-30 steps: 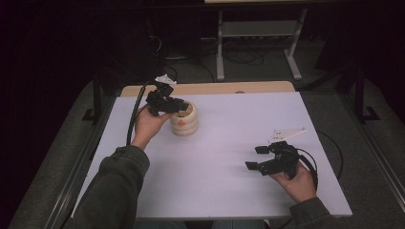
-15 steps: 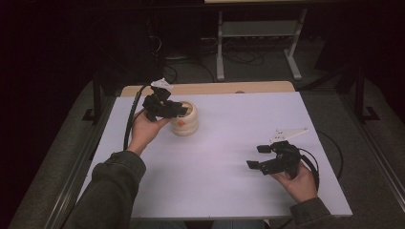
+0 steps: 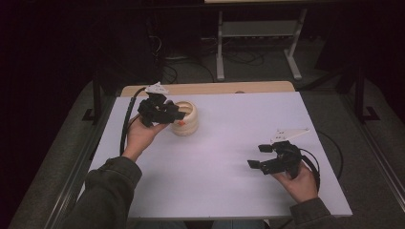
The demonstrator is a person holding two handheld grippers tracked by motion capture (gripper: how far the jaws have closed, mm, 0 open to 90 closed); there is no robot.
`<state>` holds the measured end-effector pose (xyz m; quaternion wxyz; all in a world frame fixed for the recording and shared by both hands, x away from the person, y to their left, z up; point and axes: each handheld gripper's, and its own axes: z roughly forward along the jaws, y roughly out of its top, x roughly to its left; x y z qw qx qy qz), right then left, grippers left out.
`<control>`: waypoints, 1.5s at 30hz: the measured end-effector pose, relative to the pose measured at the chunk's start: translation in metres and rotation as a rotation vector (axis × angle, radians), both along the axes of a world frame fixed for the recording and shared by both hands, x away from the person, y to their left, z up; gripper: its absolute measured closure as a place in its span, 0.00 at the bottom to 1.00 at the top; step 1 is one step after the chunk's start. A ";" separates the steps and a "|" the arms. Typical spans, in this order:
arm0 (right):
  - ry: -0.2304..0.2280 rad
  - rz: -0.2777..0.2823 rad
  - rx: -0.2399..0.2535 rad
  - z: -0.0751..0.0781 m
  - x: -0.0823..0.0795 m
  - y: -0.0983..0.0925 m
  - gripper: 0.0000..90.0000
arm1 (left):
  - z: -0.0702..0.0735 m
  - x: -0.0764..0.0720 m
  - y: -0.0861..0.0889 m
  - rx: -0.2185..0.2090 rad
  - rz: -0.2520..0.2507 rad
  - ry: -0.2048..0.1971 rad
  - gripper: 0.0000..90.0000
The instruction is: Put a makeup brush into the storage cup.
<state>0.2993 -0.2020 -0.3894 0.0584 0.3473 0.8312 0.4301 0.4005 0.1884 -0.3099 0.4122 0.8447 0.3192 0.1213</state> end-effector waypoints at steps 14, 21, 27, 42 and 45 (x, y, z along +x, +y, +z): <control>-0.015 -0.031 -0.020 0.000 -0.001 0.000 0.20 | -0.005 -0.023 0.005 0.019 -0.022 -0.025 0.55; -0.013 -0.037 -0.014 0.001 -0.002 -0.001 0.20 | -0.008 -0.034 0.005 0.021 -0.043 -0.036 0.50; -0.022 -0.033 -0.021 0.000 -0.002 -0.001 0.20 | -0.010 -0.045 0.007 0.010 -0.048 -0.046 0.46; -0.019 -0.035 -0.026 -0.003 -0.003 0.001 0.19 | -0.024 -0.068 0.009 0.011 -0.072 -0.058 0.40; -0.019 -0.033 -0.029 -0.003 -0.003 0.001 0.19 | -0.027 -0.071 0.010 -0.001 -0.071 -0.055 0.39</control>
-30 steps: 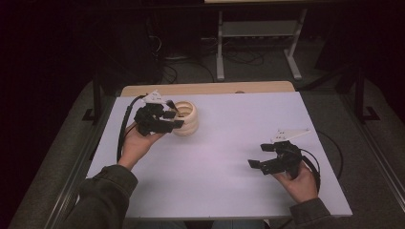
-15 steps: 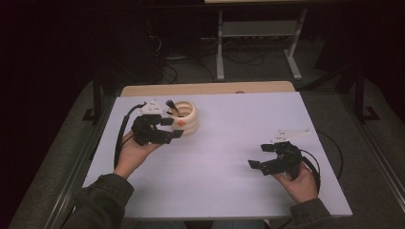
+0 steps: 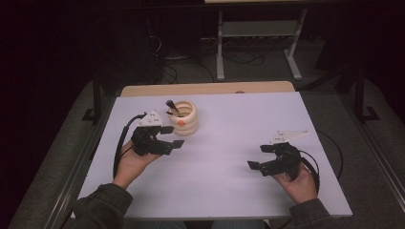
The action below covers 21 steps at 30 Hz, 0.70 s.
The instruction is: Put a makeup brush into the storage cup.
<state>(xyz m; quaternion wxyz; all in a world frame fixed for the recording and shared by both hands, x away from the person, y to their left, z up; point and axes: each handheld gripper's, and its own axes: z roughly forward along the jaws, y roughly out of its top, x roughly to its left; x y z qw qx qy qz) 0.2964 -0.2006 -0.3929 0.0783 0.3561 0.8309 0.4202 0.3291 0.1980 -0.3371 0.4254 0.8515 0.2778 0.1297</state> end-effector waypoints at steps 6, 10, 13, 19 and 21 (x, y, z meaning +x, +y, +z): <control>-0.003 -0.001 -0.002 0.000 -0.001 0.000 0.20 | -0.005 -0.005 0.005 -0.016 0.009 0.003 0.38; 0.000 -0.006 -0.001 0.000 -0.001 0.001 0.20 | -0.007 -0.009 0.007 -0.020 0.010 0.003 0.36; 0.000 -0.006 -0.003 0.000 -0.001 0.001 0.20 | -0.008 -0.012 0.008 -0.021 0.010 0.004 0.36; -0.001 -0.008 -0.004 -0.001 -0.002 0.001 0.20 | -0.016 -0.016 0.011 -0.019 0.014 0.008 0.35; -0.004 -0.007 -0.004 -0.001 -0.002 0.001 0.20 | -0.019 -0.017 0.012 -0.018 0.018 0.013 0.35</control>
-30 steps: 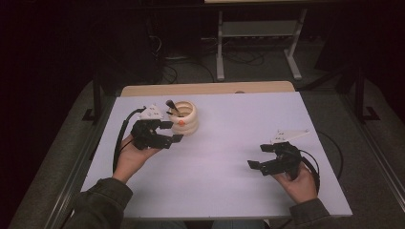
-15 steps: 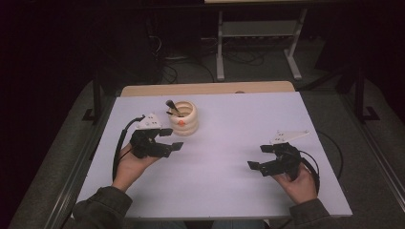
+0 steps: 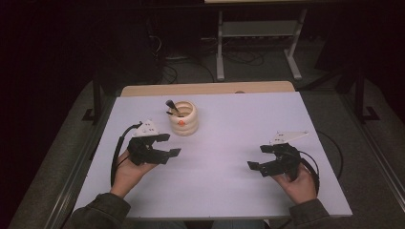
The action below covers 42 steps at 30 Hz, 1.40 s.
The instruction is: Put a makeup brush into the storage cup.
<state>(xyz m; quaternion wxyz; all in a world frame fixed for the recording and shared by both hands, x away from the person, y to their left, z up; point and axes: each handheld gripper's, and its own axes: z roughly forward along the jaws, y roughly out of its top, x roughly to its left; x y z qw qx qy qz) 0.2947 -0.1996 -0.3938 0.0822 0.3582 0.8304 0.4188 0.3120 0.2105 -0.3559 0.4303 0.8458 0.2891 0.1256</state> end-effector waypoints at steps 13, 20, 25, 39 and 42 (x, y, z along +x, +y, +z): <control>0.007 -0.003 -0.007 -0.002 -0.001 0.000 0.20 | -0.009 -0.012 0.004 -0.007 0.003 0.002 0.32; 0.008 -0.003 -0.011 -0.004 -0.001 0.000 0.20 | -0.008 -0.018 0.008 -0.018 0.011 -0.013 0.32; 0.010 -0.003 -0.010 -0.004 -0.001 0.000 0.20 | -0.009 -0.022 0.010 -0.026 0.018 -0.018 0.32; 0.009 0.001 -0.013 -0.006 -0.002 0.000 0.20 | -0.018 -0.034 0.021 -0.033 0.036 -0.018 0.32; 0.007 0.001 -0.015 -0.006 -0.001 0.000 0.20 | -0.021 -0.036 0.024 -0.038 0.043 -0.013 0.32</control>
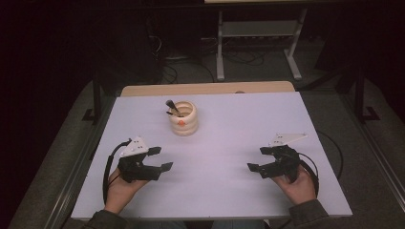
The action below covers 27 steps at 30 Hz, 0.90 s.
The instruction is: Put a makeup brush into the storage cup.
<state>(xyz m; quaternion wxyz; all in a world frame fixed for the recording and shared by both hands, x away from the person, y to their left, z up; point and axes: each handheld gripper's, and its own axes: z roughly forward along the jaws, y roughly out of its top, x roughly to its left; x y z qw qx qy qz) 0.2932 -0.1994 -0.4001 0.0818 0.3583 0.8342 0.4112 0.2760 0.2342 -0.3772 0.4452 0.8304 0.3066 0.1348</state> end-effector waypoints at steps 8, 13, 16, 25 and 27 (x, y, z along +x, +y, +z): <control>0.006 -0.003 0.003 -0.001 0.000 0.001 0.20 | -0.006 -0.004 0.010 -0.019 0.017 0.005 0.31; 0.010 -0.003 0.000 -0.003 0.000 0.002 0.20 | -0.008 -0.006 0.012 -0.035 0.027 0.006 0.31; 0.012 0.001 -0.002 -0.004 -0.001 0.002 0.20 | -0.011 -0.007 0.013 -0.033 0.027 0.010 0.31; 0.009 0.012 -0.010 -0.006 -0.001 0.004 0.20 | -0.016 -0.010 0.016 -0.037 0.034 0.016 0.31; 0.012 0.011 -0.013 -0.007 -0.002 0.004 0.20 | -0.018 -0.010 0.016 -0.034 0.039 0.017 0.31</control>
